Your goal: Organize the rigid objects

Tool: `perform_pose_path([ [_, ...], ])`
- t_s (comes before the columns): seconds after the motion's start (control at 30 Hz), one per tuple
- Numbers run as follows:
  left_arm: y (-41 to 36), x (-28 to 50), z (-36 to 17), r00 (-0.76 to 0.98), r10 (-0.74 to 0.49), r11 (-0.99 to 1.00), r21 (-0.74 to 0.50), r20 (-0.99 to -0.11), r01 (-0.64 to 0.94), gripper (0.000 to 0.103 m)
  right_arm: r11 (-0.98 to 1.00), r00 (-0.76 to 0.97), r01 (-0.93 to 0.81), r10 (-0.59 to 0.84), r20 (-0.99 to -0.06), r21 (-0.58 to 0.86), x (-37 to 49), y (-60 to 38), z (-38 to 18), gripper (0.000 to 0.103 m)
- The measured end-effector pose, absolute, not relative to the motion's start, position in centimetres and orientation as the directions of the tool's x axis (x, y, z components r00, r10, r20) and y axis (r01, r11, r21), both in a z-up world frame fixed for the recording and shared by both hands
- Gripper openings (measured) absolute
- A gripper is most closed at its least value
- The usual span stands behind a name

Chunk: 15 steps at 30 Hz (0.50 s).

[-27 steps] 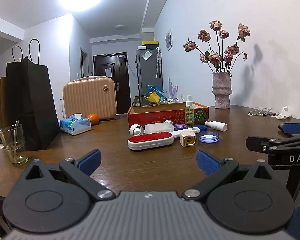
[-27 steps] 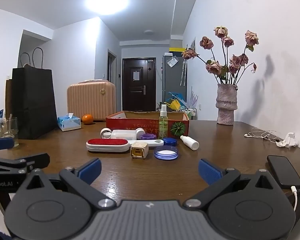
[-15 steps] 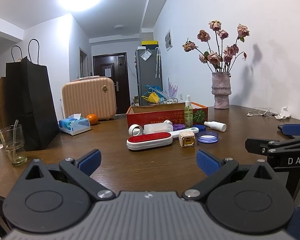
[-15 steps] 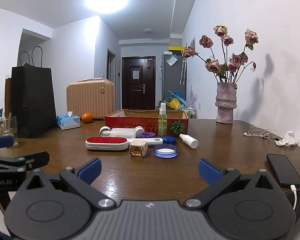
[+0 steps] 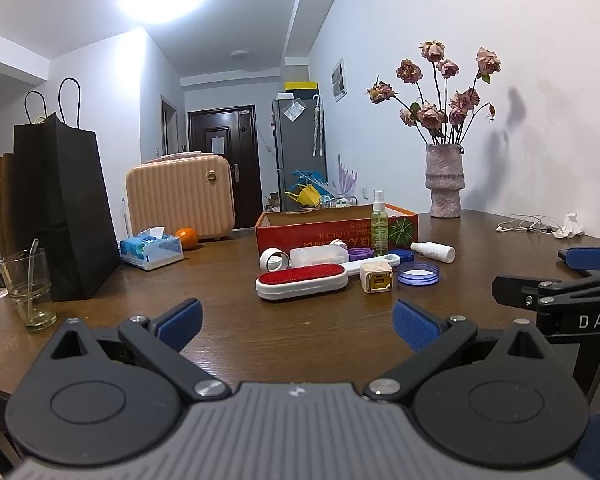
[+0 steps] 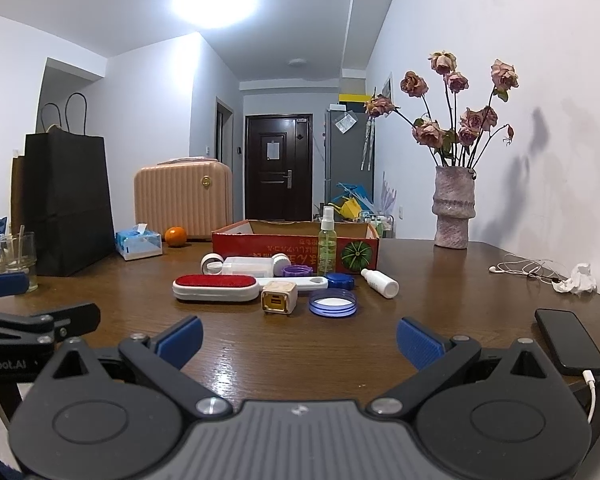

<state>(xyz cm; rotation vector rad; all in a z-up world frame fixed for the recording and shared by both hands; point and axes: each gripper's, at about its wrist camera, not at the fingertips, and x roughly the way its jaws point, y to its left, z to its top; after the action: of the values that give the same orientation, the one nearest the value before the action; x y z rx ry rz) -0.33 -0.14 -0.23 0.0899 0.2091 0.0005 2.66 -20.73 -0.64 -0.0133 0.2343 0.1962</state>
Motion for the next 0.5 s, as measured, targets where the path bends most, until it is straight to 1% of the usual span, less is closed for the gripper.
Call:
perform_pose_path([
  [0.5,0.04,-0.22,-0.24,0.978,0.012,0.996,0.090,-0.210,0.007,0.103,0.984,0.954,-0.180,0.178,-0.242,0.016,2.90,-20.84,-0.68,0.103],
])
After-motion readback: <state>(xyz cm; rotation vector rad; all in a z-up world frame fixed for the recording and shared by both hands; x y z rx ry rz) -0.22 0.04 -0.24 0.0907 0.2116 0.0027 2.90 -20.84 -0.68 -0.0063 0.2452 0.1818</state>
